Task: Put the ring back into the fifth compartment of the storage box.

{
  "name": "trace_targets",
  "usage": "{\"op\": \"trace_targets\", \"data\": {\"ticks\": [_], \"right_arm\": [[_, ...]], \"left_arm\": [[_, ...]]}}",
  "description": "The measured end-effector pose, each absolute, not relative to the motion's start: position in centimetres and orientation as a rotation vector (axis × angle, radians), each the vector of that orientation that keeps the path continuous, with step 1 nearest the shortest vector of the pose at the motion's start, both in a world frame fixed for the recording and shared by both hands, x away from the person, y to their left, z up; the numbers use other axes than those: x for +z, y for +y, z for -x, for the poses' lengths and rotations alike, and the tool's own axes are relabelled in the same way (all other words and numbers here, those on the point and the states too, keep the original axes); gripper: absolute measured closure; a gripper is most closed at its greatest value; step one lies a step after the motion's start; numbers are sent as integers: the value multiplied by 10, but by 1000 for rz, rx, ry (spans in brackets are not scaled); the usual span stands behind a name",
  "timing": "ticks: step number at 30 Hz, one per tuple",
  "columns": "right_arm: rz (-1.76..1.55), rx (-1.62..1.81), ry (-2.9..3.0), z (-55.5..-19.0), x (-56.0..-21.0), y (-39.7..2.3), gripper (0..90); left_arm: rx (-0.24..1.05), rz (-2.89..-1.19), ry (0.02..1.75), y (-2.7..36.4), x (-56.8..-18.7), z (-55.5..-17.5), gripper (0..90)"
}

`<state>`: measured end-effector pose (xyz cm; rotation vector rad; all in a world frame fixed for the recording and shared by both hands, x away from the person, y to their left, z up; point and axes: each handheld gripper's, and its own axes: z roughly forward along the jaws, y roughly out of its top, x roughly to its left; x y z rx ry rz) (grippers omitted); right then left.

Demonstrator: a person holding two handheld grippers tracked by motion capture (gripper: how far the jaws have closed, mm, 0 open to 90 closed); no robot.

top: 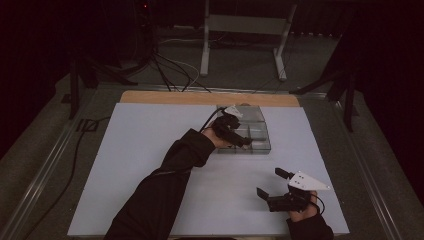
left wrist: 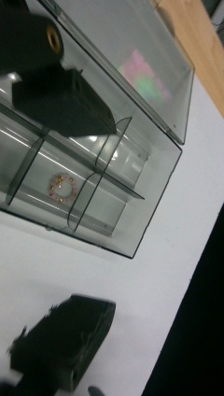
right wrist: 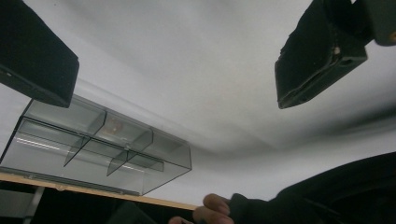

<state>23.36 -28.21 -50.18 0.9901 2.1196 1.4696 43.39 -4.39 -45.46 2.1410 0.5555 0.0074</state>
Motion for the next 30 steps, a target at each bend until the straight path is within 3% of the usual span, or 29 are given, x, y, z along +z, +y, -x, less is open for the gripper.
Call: {"op": "trace_targets", "data": {"ticks": [4,9,30], "right_arm": [[-989,1467,2121,-234,-502,-281,0],[-987,1464,2124,-234,-502,-280,0],[-989,1458,2131,-236,-503,-277,0]], "left_arm": [[-6,-2128,538,-38,-451,-431,29],[-47,-2098,526,-24,-446,-428,7],[61,-2100,528,48,-430,-402,8]]}}
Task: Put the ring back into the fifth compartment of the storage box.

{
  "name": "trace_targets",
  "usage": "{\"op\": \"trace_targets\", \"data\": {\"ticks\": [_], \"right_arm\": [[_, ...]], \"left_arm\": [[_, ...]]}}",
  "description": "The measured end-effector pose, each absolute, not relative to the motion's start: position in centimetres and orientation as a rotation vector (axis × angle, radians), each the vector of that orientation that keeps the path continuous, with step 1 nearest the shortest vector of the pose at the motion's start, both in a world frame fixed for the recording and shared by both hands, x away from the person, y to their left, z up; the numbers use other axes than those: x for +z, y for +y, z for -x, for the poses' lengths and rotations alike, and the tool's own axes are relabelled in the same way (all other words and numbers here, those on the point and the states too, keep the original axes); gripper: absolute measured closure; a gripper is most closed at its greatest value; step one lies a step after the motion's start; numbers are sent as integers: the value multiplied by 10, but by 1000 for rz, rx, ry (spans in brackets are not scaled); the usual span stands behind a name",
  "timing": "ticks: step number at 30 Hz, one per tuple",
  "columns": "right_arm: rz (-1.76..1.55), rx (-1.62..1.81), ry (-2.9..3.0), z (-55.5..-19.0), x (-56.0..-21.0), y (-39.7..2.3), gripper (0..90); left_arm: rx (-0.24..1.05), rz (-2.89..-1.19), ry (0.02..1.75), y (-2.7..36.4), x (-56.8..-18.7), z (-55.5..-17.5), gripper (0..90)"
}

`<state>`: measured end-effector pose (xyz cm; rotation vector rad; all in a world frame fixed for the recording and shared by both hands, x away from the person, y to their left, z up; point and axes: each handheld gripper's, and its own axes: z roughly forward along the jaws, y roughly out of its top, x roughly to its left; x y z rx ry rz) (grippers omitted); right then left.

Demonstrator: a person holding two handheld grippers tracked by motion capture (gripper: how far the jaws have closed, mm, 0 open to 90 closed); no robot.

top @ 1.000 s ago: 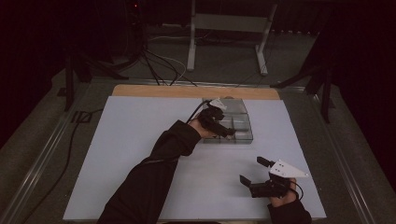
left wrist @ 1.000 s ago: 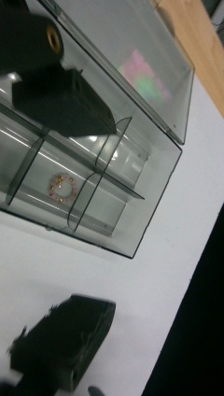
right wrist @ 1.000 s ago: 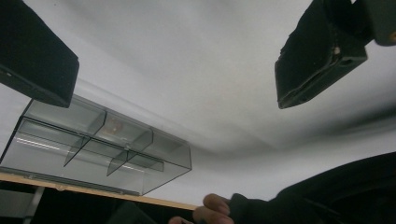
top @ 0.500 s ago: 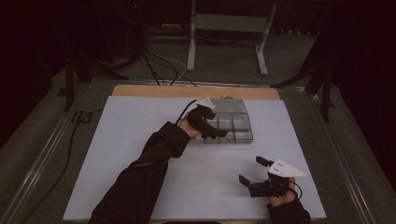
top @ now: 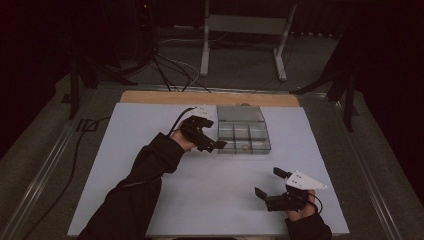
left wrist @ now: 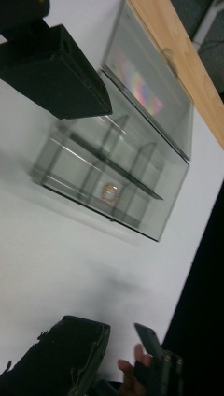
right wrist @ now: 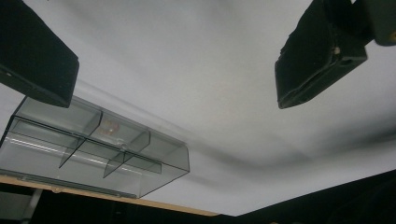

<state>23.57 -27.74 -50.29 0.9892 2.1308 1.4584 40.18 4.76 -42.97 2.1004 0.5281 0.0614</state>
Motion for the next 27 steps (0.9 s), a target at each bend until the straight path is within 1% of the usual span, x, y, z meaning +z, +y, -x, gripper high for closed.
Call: {"op": "trace_targets", "data": {"ticks": [9,14,22,27], "right_arm": [[-993,1457,2127,-236,-503,-278,0],[-997,1454,2129,-236,-503,-277,0],[-995,1453,2124,-235,-502,-277,0],[-1000,1452,2127,-236,-503,-277,0]], "left_arm": [[80,-2106,582,77,-438,-392,8],[91,-2118,609,97,-447,-382,7],[130,-2127,653,123,-460,-367,8],[132,-2129,681,135,-467,-359,8]]}}
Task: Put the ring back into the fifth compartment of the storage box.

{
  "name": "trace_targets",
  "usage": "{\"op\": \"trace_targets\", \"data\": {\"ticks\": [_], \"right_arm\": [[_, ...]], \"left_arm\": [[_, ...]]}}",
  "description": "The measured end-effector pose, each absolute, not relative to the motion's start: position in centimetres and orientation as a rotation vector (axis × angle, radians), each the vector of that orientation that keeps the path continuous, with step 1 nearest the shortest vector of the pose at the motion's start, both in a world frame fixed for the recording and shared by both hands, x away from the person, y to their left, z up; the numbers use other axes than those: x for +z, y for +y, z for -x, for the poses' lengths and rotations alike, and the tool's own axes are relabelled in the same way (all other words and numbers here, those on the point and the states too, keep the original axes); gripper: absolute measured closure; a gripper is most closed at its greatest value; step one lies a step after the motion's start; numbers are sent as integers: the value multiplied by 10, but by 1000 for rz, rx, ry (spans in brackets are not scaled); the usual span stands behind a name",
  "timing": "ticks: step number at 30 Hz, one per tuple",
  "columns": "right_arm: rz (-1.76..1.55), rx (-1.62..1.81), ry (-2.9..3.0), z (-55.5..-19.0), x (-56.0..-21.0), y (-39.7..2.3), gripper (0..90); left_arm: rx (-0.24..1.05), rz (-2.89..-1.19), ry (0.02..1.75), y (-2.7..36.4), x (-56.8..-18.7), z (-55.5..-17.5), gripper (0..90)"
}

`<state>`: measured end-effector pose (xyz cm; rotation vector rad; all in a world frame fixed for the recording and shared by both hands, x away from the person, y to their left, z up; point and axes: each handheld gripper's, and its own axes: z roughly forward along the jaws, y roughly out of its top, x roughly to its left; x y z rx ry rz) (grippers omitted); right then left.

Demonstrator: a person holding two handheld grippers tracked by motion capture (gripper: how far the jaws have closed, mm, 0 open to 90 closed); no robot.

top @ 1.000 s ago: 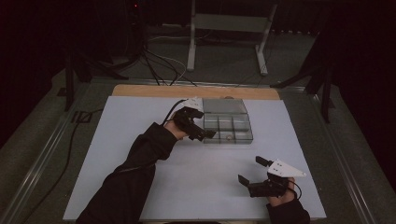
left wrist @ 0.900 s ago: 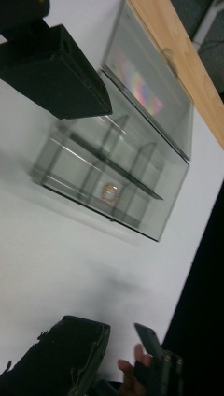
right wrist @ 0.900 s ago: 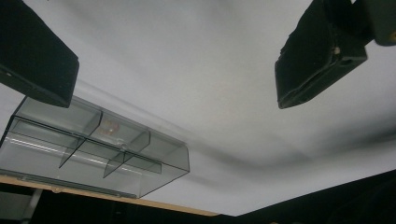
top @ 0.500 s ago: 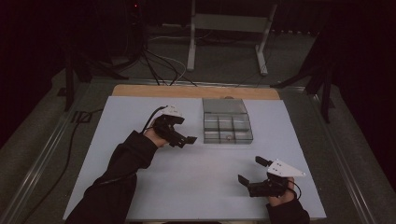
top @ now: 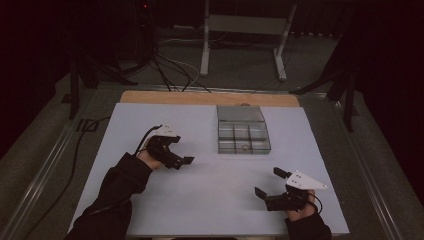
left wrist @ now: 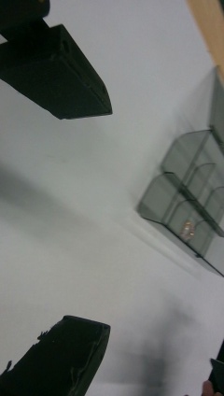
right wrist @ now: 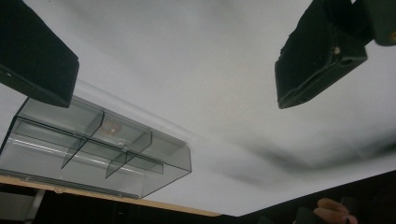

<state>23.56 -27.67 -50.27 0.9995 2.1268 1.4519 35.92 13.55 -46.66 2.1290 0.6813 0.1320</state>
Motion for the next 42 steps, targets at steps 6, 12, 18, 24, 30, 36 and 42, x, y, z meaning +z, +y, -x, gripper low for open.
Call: {"op": "trace_targets", "data": {"ticks": [6,12,18,24,30,36,42], "right_arm": [[-999,1449,2126,-235,-503,-277,0],[-993,1444,2130,-236,-503,-276,0],[-992,1443,2129,-235,-502,-276,0],[-989,1444,2133,-235,-503,-276,0],[-990,1445,2135,-236,-503,-276,0],[-989,1446,2140,-236,-503,-275,0],[-986,1447,2147,-236,-504,-275,0]], "left_arm": [[134,-2116,704,152,-476,-345,8],[143,-2118,734,168,-487,-328,8],[146,-2119,769,185,-495,-313,8],[137,-2131,780,197,-506,-298,8],[124,-2118,779,207,-511,-284,8],[143,-2103,803,217,-514,-271,8],[168,-2066,807,226,-520,-264,8]]}}
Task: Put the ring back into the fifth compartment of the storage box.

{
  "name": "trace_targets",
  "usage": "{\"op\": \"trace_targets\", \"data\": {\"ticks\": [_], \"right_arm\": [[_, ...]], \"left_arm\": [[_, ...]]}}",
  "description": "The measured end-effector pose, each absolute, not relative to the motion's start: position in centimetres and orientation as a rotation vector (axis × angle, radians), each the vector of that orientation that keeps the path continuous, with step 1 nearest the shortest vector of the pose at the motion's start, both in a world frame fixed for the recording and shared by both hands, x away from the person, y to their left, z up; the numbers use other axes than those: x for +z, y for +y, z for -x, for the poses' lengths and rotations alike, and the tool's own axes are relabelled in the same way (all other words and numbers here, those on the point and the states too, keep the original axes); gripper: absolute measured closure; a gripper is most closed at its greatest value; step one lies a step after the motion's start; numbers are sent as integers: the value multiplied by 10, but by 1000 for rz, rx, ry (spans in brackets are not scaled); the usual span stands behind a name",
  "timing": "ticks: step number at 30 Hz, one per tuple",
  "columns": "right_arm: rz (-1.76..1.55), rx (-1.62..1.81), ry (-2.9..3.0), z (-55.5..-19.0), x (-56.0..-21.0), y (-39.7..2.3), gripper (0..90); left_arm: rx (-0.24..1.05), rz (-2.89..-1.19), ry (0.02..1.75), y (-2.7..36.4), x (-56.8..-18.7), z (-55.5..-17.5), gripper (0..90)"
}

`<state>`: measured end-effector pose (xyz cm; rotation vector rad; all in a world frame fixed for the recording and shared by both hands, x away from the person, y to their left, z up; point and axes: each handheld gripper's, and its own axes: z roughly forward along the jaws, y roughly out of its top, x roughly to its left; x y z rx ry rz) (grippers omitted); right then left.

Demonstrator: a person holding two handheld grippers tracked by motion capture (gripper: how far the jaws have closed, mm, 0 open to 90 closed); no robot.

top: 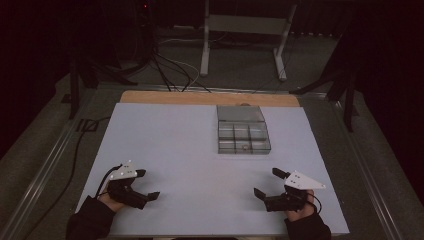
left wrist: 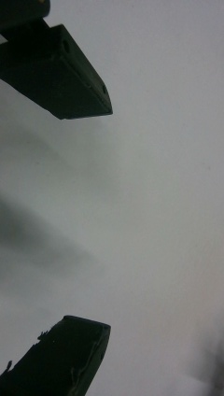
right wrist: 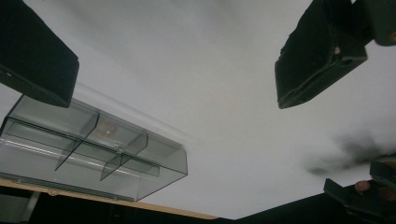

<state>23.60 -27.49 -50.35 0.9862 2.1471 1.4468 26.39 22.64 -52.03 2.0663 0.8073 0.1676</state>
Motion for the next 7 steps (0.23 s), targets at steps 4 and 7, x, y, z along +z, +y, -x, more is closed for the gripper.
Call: {"op": "trace_targets", "data": {"ticks": [4,7], "right_arm": [[-984,1446,2149,-236,-504,-274,0],[-990,1449,2146,-237,-504,-275,0]], "left_arm": [[175,-2048,811,228,-521,-265,8],[174,-2054,810,227,-522,-265,8]]}}
